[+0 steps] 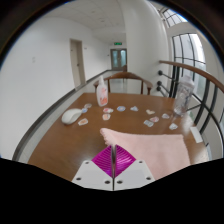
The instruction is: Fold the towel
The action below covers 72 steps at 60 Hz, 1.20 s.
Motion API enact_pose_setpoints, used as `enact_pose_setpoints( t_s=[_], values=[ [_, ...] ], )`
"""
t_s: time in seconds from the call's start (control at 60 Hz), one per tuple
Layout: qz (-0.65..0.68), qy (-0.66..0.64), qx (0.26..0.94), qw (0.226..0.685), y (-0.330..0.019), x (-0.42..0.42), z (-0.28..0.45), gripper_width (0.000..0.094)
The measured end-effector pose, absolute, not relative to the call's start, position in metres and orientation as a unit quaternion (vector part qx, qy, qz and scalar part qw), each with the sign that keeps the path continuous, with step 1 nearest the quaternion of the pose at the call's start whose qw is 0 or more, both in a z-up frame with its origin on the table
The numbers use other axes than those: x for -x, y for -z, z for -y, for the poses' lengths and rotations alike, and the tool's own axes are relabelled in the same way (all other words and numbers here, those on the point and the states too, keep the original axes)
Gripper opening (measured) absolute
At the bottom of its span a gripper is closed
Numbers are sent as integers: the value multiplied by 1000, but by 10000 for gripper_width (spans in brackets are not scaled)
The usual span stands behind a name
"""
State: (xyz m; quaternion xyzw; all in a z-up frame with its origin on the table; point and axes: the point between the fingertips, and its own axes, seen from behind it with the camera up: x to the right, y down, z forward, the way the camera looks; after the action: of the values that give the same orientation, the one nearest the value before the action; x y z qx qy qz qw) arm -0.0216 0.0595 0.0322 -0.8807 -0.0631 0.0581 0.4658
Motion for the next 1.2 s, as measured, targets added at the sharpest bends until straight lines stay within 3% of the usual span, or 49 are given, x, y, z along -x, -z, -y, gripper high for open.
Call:
enact_pose_setpoints(
  t_s=[0.117,0.2,0.483,0.5,0.667,0.717,1.05,1.2],
  values=[
    [12,-57,863,502,-78,-32,-66,2],
    [-26,-33,860,508,-85,-85,-70,9],
    [-63,72,892,442,-11,-218,-58,28],
    [-64,72,892,442,-10,-219,-57,51],
    [-58,60,884,460,-23,-217,-49,860],
    [-58,60,879,469,-31,-217,-41,815],
    [-8,65,838,542,-105,-154,63,850],
    [26,79,831,550,-116,-136,107,845]
  ],
)
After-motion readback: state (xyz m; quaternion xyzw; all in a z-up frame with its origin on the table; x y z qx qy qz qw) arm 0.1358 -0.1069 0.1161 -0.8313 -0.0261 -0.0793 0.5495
